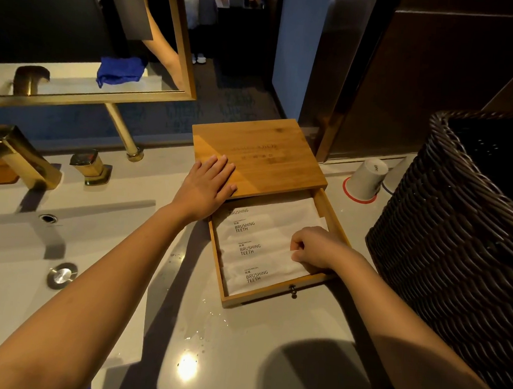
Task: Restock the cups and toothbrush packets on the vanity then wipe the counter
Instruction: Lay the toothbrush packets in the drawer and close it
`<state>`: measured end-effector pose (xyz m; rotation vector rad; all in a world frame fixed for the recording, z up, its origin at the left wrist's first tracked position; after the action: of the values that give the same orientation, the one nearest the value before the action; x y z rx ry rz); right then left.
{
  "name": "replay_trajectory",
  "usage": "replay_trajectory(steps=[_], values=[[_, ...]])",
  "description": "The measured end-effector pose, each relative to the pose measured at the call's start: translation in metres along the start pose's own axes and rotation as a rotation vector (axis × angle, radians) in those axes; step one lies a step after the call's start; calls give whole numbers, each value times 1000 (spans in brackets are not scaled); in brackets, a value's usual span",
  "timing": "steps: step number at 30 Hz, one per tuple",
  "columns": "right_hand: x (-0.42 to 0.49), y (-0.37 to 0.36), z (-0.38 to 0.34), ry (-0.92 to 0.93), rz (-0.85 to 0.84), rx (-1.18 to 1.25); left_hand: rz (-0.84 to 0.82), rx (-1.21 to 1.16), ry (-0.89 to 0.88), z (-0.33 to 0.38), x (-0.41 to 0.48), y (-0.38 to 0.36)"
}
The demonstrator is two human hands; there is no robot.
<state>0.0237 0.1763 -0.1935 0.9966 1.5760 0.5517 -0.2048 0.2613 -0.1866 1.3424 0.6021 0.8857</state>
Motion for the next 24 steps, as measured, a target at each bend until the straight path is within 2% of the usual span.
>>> replay_trajectory(steps=[9,12,14,15,17,19,21,24], values=[[-21,-11,-1,33,380,87,-29,22,-5,-2,2,-2],[-56,-11,0,71,564,357,-45,27,-5,-2,2,-2],[-85,-17,7,-8,612,583,-49,37,-12,-2,2,-2],[-97,-24,12,-84,560,719,-54,39,-13,-2,2,-2],[-109,-47,21,-231,341,987,-62,40,-12,-2,2,-2],[-107,-70,24,-328,139,1059,-68,42,-9,-1,3,-2],[-100,-83,20,-383,48,1119,-77,36,-2,-1,3,-1],[-89,-85,7,-372,10,1377,-103,31,0,-1,3,1]])
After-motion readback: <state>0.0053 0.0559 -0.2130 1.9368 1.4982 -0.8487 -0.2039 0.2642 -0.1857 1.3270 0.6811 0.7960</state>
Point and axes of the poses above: each hand's wrist, its own x-axis towards the middle knuckle, its own y-axis out of the back of the hand, z = x × y, the point moved 3 cm from there along x, towards the middle knuckle, and after that the axes turned 11 degrees about -y, right-handed, at the moved point
